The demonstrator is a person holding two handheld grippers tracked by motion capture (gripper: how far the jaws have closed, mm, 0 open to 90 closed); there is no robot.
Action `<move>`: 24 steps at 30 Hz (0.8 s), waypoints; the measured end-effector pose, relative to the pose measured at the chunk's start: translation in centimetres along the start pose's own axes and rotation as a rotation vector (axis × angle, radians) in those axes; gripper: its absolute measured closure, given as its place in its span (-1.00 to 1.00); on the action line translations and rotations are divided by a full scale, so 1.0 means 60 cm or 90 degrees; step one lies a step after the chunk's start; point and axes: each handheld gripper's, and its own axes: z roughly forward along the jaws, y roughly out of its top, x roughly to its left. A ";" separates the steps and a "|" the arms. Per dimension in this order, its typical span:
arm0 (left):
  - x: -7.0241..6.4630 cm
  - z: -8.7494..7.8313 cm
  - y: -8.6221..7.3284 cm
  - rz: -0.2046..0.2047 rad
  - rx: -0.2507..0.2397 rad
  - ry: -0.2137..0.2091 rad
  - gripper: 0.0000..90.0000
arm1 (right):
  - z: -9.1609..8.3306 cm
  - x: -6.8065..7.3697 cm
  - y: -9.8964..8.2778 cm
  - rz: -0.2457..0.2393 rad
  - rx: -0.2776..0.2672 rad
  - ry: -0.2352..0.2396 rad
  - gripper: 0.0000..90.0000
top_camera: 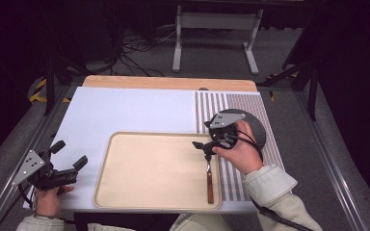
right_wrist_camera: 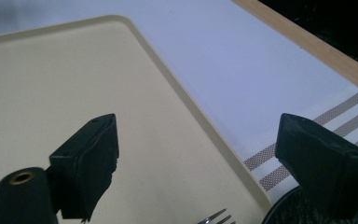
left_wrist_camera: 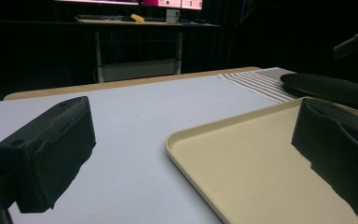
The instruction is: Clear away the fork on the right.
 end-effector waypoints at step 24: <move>0.001 -0.001 -0.001 -0.007 -0.004 0.003 -1.00 | -0.110 -0.008 -0.042 0.001 -0.110 -0.019 -0.75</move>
